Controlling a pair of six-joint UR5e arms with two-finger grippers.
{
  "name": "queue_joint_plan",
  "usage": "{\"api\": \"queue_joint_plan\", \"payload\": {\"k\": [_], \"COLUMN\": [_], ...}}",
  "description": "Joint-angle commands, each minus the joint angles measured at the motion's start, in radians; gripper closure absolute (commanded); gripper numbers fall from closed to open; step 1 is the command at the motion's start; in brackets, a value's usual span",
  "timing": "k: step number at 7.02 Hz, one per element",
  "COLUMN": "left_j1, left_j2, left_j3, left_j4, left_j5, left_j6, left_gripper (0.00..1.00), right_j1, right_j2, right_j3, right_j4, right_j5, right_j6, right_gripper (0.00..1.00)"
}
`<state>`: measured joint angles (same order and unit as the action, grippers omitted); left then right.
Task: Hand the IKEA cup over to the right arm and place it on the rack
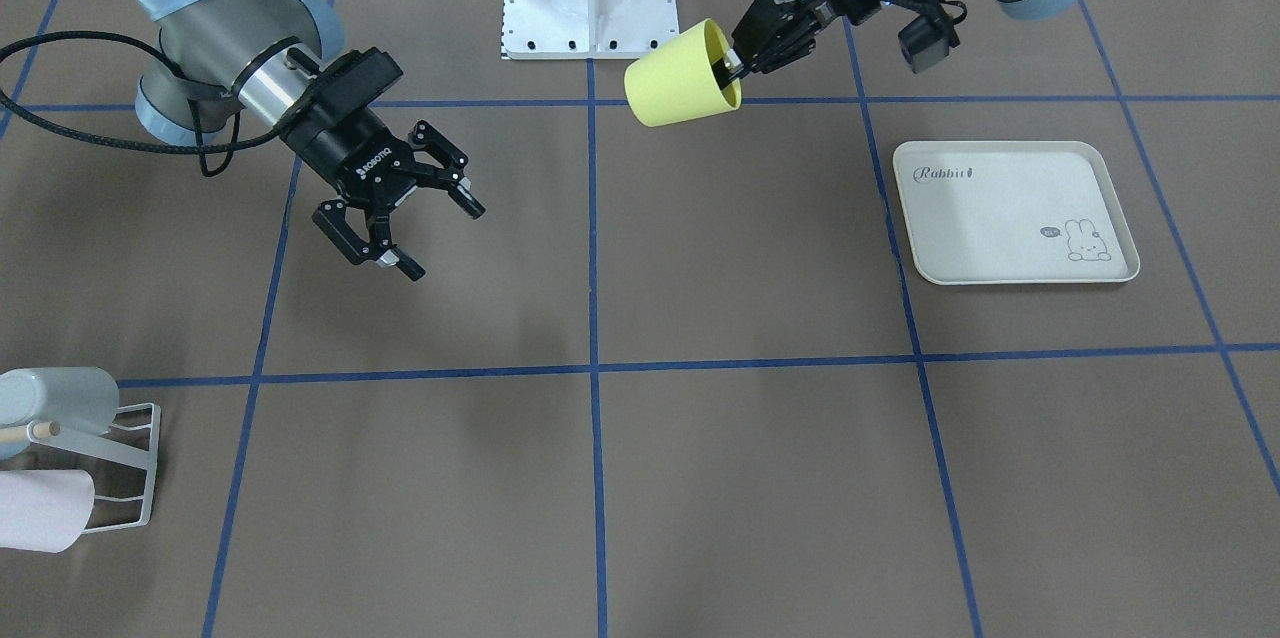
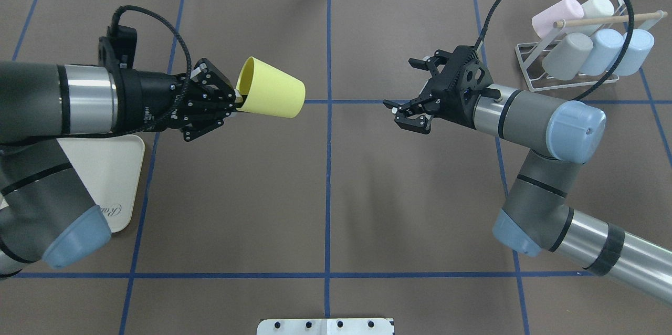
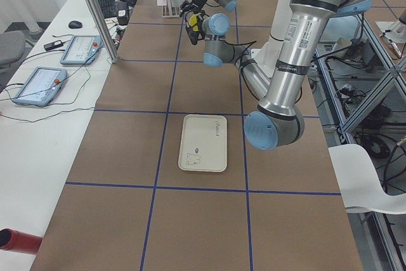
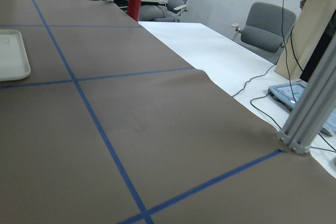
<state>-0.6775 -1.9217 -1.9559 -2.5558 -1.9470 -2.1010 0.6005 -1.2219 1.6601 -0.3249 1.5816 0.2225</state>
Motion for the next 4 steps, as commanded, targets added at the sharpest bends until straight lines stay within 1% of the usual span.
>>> {"api": "queue_joint_plan", "payload": {"k": [1, 2, 4], "left_j1": [0.021, 0.029, 0.045], "left_j2": [-0.075, -0.077, -0.079], "left_j3": [0.060, 0.067, 0.072], "left_j4": [0.000, 0.000, 0.000], "left_j5": [0.003, 0.003, 0.005], "left_j6": [-0.011, -0.011, -0.008], "left_gripper": [1.00, 1.00, 1.00], "right_j1": [-0.063, -0.077, -0.105], "right_j2": [0.086, 0.094, 0.096], "right_j3": [0.013, 0.021, 0.055], "right_j4": [0.000, 0.000, 0.000], "right_j5": [-0.003, -0.003, -0.005], "right_j6": [-0.040, -0.104, -0.123], "right_gripper": [0.01, 0.01, 0.01]}}
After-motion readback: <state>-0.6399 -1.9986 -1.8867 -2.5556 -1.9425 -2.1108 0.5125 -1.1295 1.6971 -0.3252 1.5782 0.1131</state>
